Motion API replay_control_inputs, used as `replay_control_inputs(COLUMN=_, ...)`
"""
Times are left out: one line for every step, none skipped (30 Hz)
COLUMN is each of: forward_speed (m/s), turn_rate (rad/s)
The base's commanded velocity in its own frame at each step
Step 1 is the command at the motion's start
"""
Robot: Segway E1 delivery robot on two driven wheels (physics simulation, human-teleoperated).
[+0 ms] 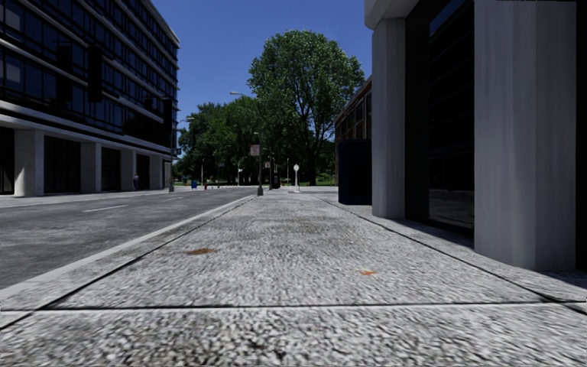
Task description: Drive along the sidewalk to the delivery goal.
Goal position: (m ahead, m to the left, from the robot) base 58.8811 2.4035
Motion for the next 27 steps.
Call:
replay_control_inputs(forward_speed=2.00, turn_rate=0.00)
replay_control_inputs(forward_speed=2.00, turn_rate=0.00)
replay_control_inputs(forward_speed=2.00, turn_rate=0.00)
replay_control_inputs(forward_speed=2.00, turn_rate=0.00)
replay_control_inputs(forward_speed=2.00, turn_rate=0.00)
replay_control_inputs(forward_speed=2.00, turn_rate=0.00)
replay_control_inputs(forward_speed=2.00, turn_rate=0.00)
replay_control_inputs(forward_speed=2.00, turn_rate=0.00)
replay_control_inputs(forward_speed=2.00, turn_rate=0.00)
replay_control_inputs(forward_speed=2.00, turn_rate=0.00)
replay_control_inputs(forward_speed=2.00, turn_rate=0.00)
replay_control_inputs(forward_speed=2.00, turn_rate=0.00)
replay_control_inputs(forward_speed=2.00, turn_rate=0.00)
replay_control_inputs(forward_speed=2.00, turn_rate=0.00)
replay_control_inputs(forward_speed=2.00, turn_rate=0.00)
replay_control_inputs(forward_speed=2.00, turn_rate=0.00)
replay_control_inputs(forward_speed=2.00, turn_rate=0.00)
replay_control_inputs(forward_speed=2.00, turn_rate=0.00)
replay_control_inputs(forward_speed=2.00, turn_rate=0.00)
replay_control_inputs(forward_speed=2.00, turn_rate=0.00)
replay_control_inputs(forward_speed=2.00, turn_rate=0.00)
replay_control_inputs(forward_speed=2.00, turn_rate=0.00)
replay_control_inputs(forward_speed=2.00, turn_rate=0.00)
replay_control_inputs(forward_speed=2.00, turn_rate=0.00)
replay_control_inputs(forward_speed=2.00, turn_rate=0.00)
replay_control_inputs(forward_speed=2.00, turn_rate=0.00)
replay_control_inputs(forward_speed=2.00, turn_rate=0.00)
